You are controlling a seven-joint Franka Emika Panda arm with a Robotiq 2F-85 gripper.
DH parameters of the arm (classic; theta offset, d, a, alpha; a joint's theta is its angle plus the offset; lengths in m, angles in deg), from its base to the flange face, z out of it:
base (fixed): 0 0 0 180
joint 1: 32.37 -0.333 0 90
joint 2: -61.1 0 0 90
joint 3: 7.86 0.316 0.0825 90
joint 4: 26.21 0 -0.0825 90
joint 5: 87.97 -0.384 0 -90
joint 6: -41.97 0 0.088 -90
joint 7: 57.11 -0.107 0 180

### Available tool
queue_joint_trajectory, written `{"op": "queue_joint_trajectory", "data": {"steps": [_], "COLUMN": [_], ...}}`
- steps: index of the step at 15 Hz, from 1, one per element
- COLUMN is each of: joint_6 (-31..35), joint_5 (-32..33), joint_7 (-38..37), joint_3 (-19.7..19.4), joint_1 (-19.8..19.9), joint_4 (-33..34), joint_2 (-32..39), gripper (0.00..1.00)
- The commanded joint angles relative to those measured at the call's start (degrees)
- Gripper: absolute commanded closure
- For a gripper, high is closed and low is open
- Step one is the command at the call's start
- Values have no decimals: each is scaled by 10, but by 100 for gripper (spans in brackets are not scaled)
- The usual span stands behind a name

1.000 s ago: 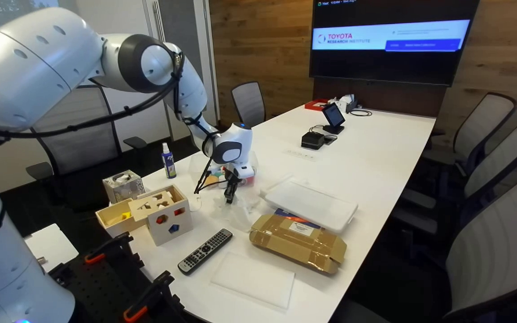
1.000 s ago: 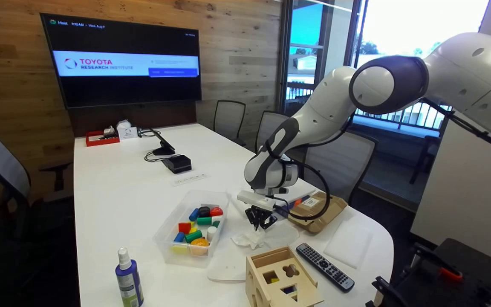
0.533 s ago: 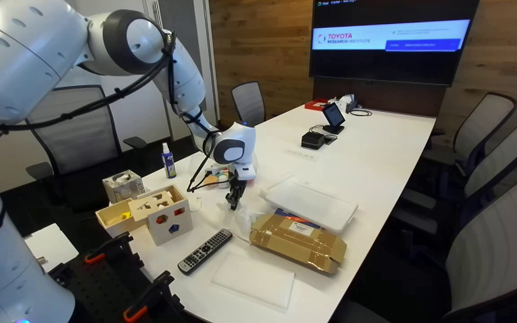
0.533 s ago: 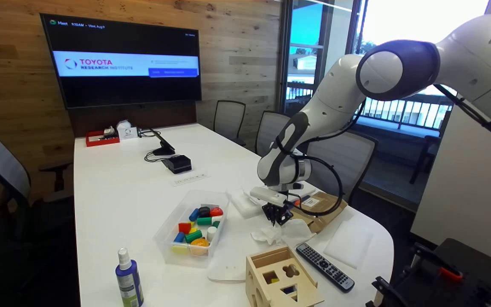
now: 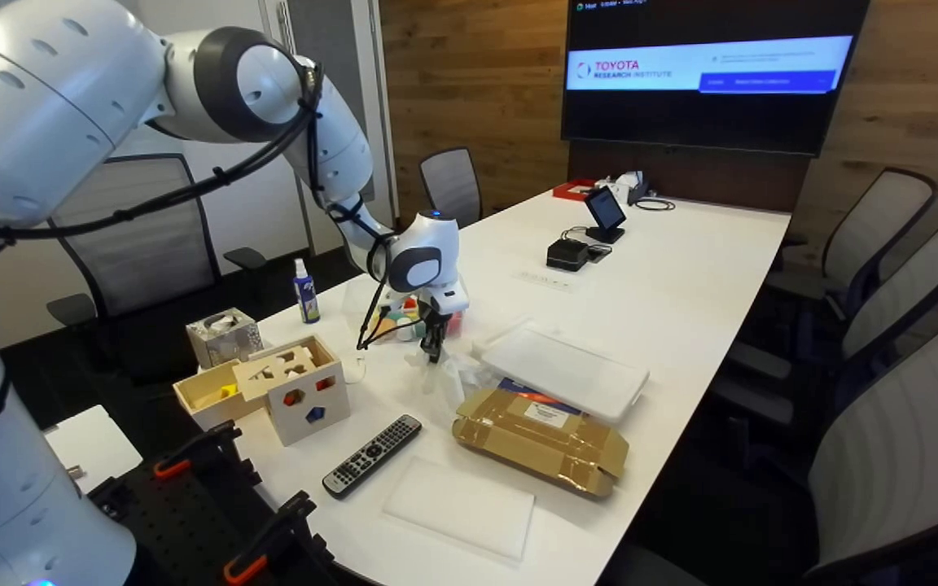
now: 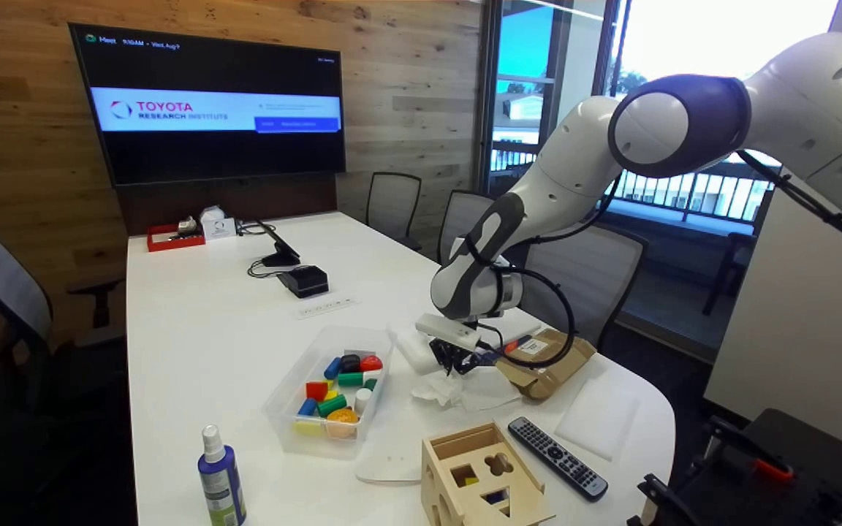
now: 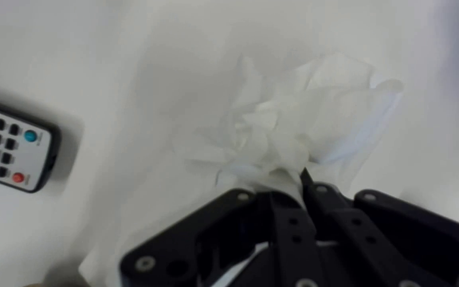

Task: Wipe the table with the paper towel

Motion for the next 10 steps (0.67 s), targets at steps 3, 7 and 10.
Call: {"op": "queue_joint_trajectory", "data": {"steps": [3, 7, 10], "joint_6": [-29, -96, -144], "joint_5": [-11, -37, -56], "joint_7": [137, 201, 206], "joint_3": [86, 119, 116], "joint_1": [43, 55, 47], "joint_4": [98, 122, 114], "joint_2": [52, 73, 75], "gripper": [99, 99, 99]}}
